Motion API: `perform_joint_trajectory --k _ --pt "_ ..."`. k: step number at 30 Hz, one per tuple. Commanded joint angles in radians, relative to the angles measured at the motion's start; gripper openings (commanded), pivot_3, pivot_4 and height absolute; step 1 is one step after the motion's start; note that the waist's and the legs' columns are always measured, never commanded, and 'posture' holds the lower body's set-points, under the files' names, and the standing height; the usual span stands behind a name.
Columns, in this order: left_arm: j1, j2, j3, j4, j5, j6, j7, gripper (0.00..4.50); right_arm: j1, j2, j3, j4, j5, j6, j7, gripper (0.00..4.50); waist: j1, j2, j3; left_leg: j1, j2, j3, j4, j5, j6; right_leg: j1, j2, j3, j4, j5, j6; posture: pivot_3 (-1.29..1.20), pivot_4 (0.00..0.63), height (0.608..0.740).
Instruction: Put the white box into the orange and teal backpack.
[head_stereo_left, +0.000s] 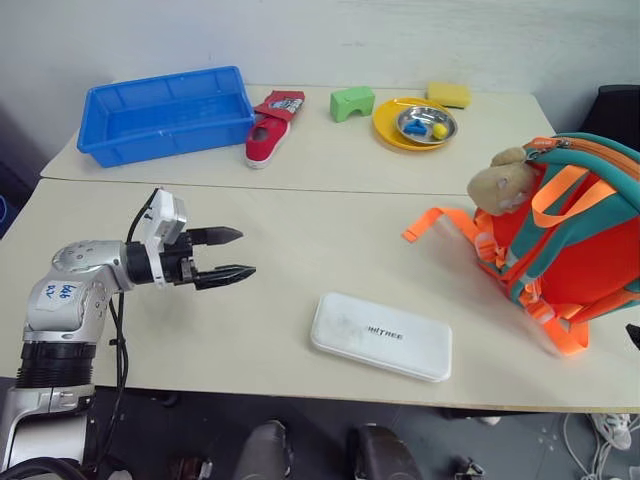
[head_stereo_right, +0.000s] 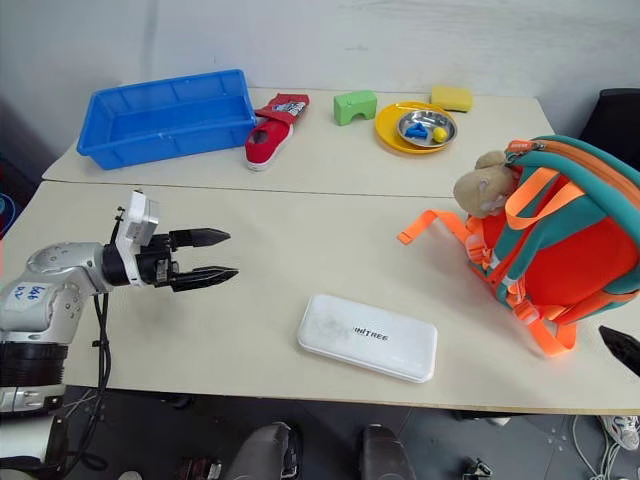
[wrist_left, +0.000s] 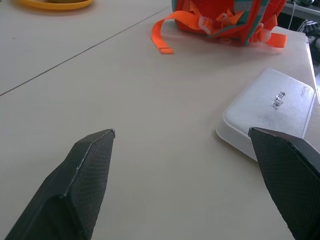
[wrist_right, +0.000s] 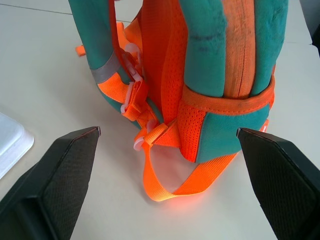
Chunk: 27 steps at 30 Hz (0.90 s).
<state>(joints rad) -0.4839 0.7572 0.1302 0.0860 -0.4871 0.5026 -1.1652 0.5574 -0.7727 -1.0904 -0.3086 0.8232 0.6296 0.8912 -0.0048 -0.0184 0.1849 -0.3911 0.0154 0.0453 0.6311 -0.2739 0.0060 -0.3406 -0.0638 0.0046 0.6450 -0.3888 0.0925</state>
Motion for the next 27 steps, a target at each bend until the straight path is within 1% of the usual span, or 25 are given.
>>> perform_joint_trajectory --k 1,5,14,18,20,21,22,23,27 --pt "0.010 0.016 -0.007 -0.007 0.012 -0.039 -0.024 4.50 0.001 0.020 -0.016 -0.052 0.007 -0.015 -0.020 4.46 0.000 0.000 0.000 0.000 0.000 0.000 0.000 0.000 0.000 0.000 0.000 0.000 0.000 0.000 0.000 0.00 0.150 0.740" --pt "-0.003 0.018 -0.026 0.012 0.034 -0.036 -0.010 4.50 0.009 0.041 -0.009 -0.087 0.006 -0.012 -0.036 4.46 0.000 0.000 0.000 0.002 0.000 0.000 0.000 0.001 0.000 0.001 0.000 0.000 0.002 0.000 0.000 0.00 0.150 0.740" --pt "-0.012 0.025 -0.040 0.028 0.052 -0.058 -0.033 4.50 0.006 0.043 -0.007 -0.091 0.004 0.001 -0.065 4.46 -0.001 0.000 0.000 0.001 0.000 0.000 -0.001 0.001 0.000 0.000 0.000 0.001 0.001 0.000 0.000 0.00 0.150 0.740" --pt "-0.026 0.017 -0.049 0.043 0.057 -0.067 -0.033 4.50 0.023 0.044 0.014 -0.111 0.006 0.005 -0.049 4.46 -0.001 0.000 0.000 0.001 0.000 0.000 -0.001 0.001 0.000 0.000 0.000 0.000 0.001 0.000 0.000 0.00 0.150 0.740" --pt "-0.027 0.014 -0.054 0.047 0.061 -0.074 -0.035 4.50 0.034 0.053 0.015 -0.130 0.006 -0.006 -0.041 4.46 0.009 -0.002 -0.001 0.003 0.004 0.011 0.001 0.000 -0.002 -0.008 0.001 0.009 0.006 0.000 0.000 0.00 0.150 0.740" --pt "-0.028 0.013 -0.056 0.048 0.062 -0.076 -0.035 4.50 0.036 0.056 0.015 -0.138 0.003 -0.009 -0.042 4.46 0.013 -0.004 -0.001 0.004 0.015 0.036 0.004 0.000 -0.009 -0.022 0.005 0.022 0.013 0.000 -0.001 0.00 0.150 0.740" --pt "-0.028 0.012 -0.057 0.049 0.062 -0.078 -0.037 4.50 0.042 0.061 0.017 -0.149 -0.006 -0.017 -0.039 4.46 0.014 -0.005 -0.002 0.004 0.024 0.061 0.007 -0.002 -0.010 -0.032 0.008 0.036 0.019 0.000 -0.001 0.00 0.150 0.740" --pt "-0.027 0.012 -0.062 0.052 0.065 -0.082 -0.039 4.50 0.048 0.067 0.019 -0.159 -0.010 -0.021 -0.040 4.46 0.008 -0.005 -0.002 0.003 0.026 0.071 0.006 -0.003 -0.010 -0.033 0.011 0.046 0.023 0.000 -0.001 0.00 0.150 0.740" --pt "-0.032 0.014 -0.080 0.060 0.072 -0.082 -0.046 4.50 0.077 0.077 0.028 -0.191 -0.039 -0.043 -0.032 4.46 -0.021 -0.005 -0.002 0.003 0.027 0.070 0.006 -0.004 -0.009 -0.027 0.016 0.047 0.016 0.002 0.002 0.00 0.150 0.740"
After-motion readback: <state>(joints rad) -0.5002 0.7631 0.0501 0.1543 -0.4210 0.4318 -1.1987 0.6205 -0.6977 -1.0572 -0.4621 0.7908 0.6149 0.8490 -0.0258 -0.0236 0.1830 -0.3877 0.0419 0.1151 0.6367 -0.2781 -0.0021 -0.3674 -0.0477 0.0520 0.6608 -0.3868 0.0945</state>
